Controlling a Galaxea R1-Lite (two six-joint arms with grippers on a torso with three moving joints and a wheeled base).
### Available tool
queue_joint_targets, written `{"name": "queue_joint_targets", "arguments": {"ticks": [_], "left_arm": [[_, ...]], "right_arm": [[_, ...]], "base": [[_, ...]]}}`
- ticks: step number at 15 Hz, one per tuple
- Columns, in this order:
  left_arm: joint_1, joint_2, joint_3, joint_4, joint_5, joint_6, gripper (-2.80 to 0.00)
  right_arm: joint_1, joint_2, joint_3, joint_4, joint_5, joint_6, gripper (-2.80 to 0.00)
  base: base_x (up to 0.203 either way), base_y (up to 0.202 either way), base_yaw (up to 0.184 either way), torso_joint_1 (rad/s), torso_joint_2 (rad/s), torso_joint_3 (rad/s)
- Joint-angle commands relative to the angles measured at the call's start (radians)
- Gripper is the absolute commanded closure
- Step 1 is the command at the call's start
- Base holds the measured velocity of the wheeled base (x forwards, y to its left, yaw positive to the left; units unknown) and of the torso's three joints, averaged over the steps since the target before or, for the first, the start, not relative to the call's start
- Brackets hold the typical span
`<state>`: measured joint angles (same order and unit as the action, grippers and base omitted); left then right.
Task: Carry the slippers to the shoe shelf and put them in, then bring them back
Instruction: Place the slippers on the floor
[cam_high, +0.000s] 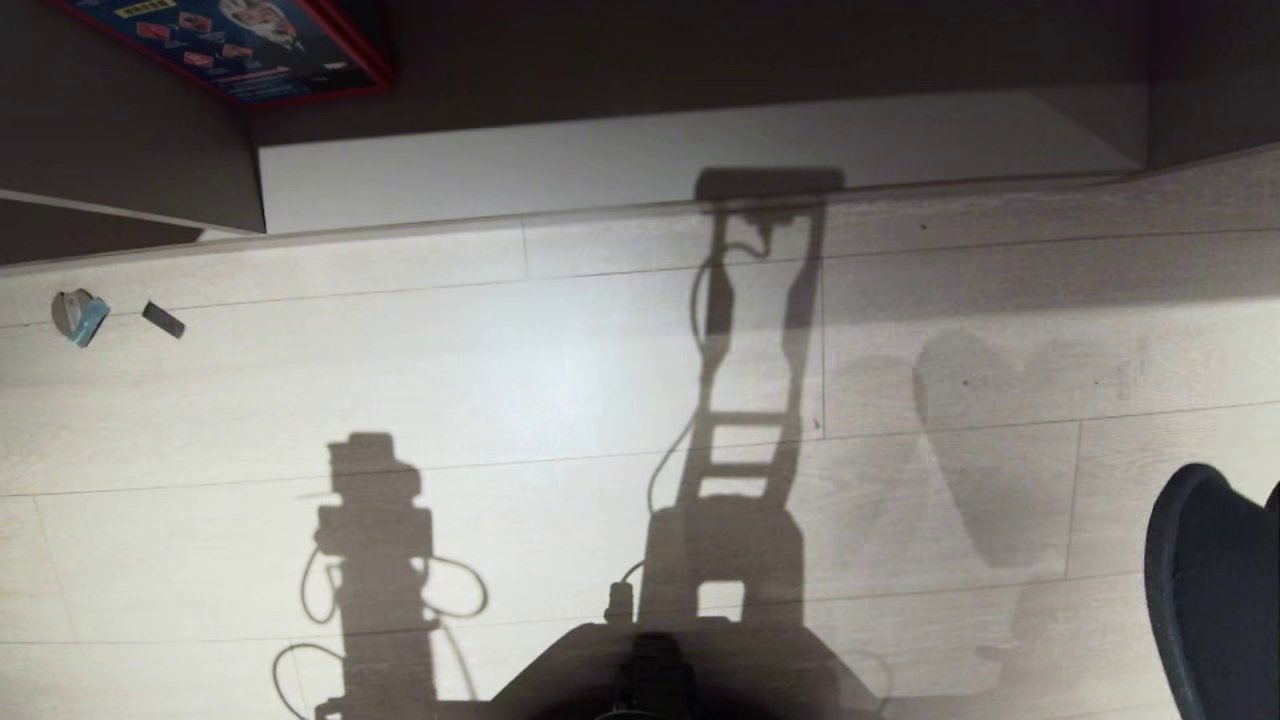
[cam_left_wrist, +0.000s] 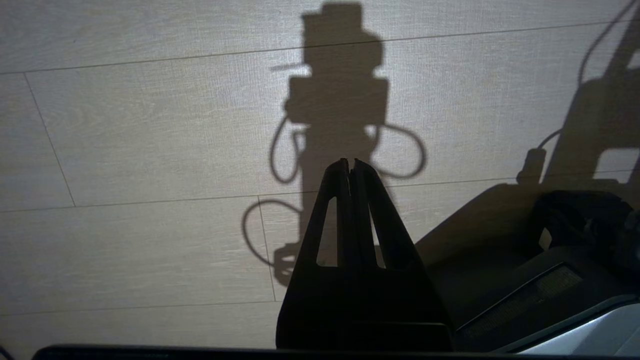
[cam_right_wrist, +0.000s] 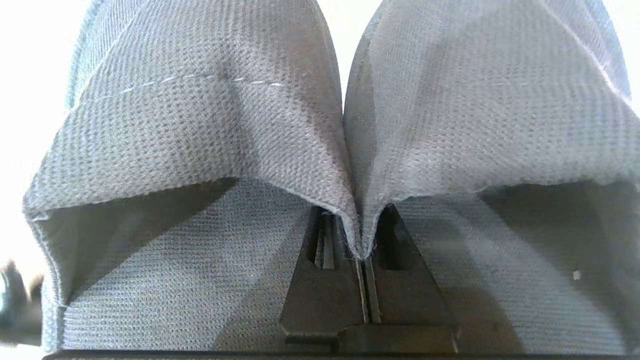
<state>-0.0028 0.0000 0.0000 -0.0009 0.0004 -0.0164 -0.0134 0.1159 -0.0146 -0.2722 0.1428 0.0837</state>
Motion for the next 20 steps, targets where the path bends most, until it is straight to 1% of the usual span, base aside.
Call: {"name": "queue_joint_targets", "arguments": {"ticks": [1,2,5,7,16,17,18,19,20], "left_arm": [[0.001,-0.002,0.0,-0.001,0.001,0.0,0.0],[0.0,-0.002,-0.002,-0.001,0.0,0.0,0.0],[0.001,-0.002,0.0,-0.001,0.0,0.0,0.0],[0.001,-0.002,0.0,-0.001,0.0,0.0,0.0],[0.001,-0.002,0.0,-0.001,0.0,0.0,0.0],[0.001,-0.002,0.0,-0.001,0.0,0.0,0.0],[0.001,-0.002,0.0,-0.001,0.0,0.0,0.0],[0.0,-0.002,0.0,-0.001,0.0,0.0,0.0],[0.001,-0.002,0.0,-0.001,0.001,0.0,0.0]], "right_arm": [[0.0,-0.117,0.013,0.137,-0.012,-0.009,0.0],[0.0,-0.117,0.016,0.171,-0.042,-0.02,0.0],[0.0,-0.117,0.016,0.178,-0.046,-0.019,0.0],[0.0,-0.117,0.016,0.215,-0.048,-0.019,0.0],[0.0,-0.117,0.016,0.212,-0.049,-0.015,0.0],[0.0,-0.117,0.016,0.246,-0.083,-0.017,0.0],[0.0,-0.117,0.017,0.334,-0.15,-0.02,0.0],[0.0,-0.117,0.016,0.376,-0.178,-0.012,0.0],[0.0,-0.117,0.016,0.375,-0.178,0.007,0.0]], "base": [[0.0,0.0,0.0,0.0,0.0,0.0],[0.0,0.0,0.0,0.0,0.0,0.0],[0.0,0.0,0.0,0.0,0.0,0.0],[0.0,0.0,0.0,0.0,0.0,0.0],[0.0,0.0,0.0,0.0,0.0,0.0],[0.0,0.0,0.0,0.0,0.0,0.0],[0.0,0.0,0.0,0.0,0.0,0.0],[0.0,0.0,0.0,0.0,0.0,0.0],[0.0,0.0,0.0,0.0,0.0,0.0]]}}
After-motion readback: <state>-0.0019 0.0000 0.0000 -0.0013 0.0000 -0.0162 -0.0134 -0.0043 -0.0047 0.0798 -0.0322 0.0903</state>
